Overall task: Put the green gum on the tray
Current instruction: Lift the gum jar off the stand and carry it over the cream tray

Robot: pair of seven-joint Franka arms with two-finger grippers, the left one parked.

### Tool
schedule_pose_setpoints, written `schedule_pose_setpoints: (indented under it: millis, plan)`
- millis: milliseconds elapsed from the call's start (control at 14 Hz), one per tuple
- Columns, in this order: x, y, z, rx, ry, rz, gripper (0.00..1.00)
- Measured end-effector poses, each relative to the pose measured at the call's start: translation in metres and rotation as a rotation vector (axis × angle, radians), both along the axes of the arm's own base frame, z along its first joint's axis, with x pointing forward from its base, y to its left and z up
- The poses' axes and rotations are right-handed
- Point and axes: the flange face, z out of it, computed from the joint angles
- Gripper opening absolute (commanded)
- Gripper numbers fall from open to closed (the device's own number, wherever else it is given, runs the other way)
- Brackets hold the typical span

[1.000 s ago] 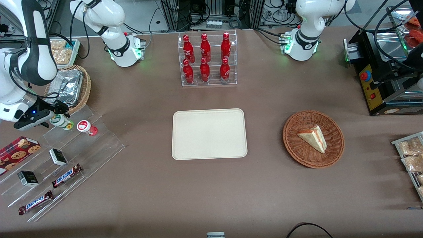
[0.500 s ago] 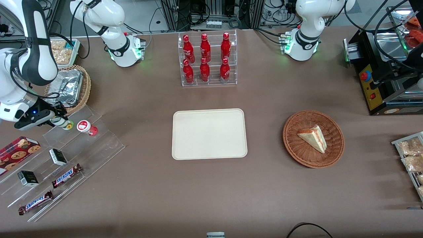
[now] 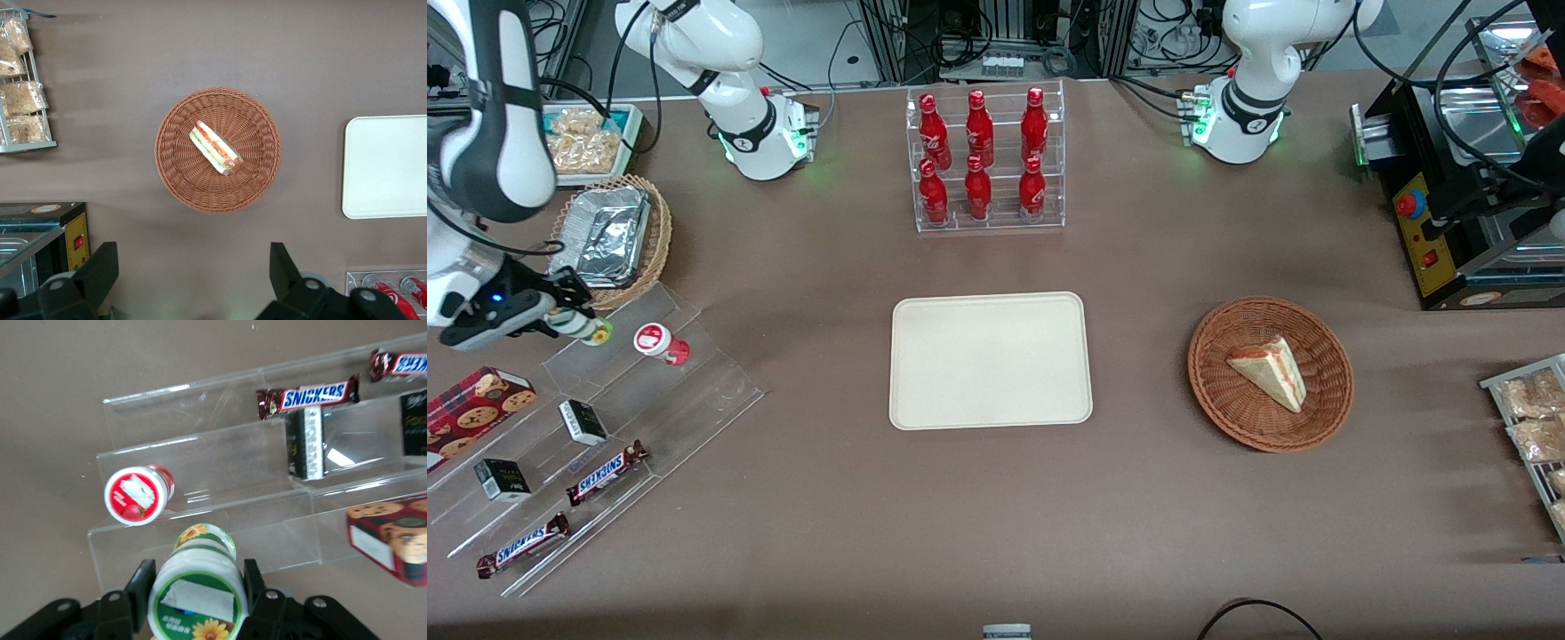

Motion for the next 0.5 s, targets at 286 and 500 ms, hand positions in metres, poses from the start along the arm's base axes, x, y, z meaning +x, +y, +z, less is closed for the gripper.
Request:
schedule_pose_setpoints:
  millis: [286,500]
  plan:
    - [0.021,0.041,0.052,0.007,0.005,0.011,0.0]
    - [0.033,0.085,0.082,0.013,0.012,-0.01,0.0]
